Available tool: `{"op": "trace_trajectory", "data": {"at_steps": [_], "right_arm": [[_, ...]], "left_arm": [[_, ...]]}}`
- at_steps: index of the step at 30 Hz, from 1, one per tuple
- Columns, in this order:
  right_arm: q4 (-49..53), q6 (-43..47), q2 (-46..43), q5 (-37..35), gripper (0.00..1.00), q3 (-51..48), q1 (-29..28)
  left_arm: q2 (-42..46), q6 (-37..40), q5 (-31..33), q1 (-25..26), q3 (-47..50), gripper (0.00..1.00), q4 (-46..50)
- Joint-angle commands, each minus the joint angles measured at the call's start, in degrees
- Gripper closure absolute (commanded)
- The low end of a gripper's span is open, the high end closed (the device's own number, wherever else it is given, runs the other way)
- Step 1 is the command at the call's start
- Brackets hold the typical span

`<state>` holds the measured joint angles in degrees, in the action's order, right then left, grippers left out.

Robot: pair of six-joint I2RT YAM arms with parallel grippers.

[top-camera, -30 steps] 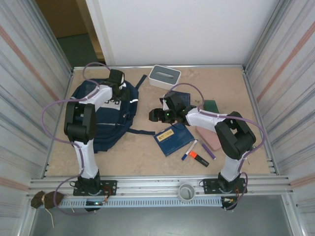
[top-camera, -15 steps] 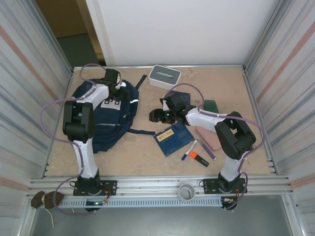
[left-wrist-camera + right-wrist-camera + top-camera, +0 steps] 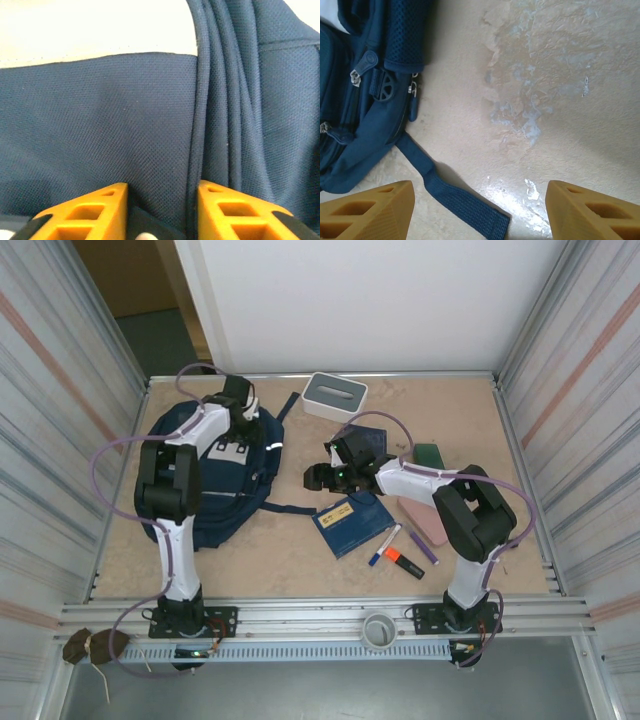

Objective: Pack the student bag

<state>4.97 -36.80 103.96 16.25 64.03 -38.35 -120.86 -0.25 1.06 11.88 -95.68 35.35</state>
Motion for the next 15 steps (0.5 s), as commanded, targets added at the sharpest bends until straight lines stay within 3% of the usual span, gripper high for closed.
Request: {"op": "trace_trajectory", "data": {"at_steps": [1, 6, 10, 15], "right_arm": [[2.87, 1.78, -1.01, -1.45, 0.31, 1.8, -0.41], [8.21, 4.53, -3.59, -2.65, 0.31, 2.96, -0.13], [13.18, 7.13, -5.97, 1.47, 0.3, 4.74, 1.87], [13.71, 7.53, -9.37, 12.95, 0.25, 5.93, 5.45]], "left_arm": [[-0.32, 3.06, -4.7, 1.13, 5.15, 0.82, 4.07], [10.77, 8.14, -9.01, 1.04, 13.59, 1.0, -4.16], [22.13, 13.13, -16.73, 1.04, 22.39, 1.0, -12.22], [34.93, 18.37, -27.56, 0.95, 31.73, 1.0, -20.39]]}}
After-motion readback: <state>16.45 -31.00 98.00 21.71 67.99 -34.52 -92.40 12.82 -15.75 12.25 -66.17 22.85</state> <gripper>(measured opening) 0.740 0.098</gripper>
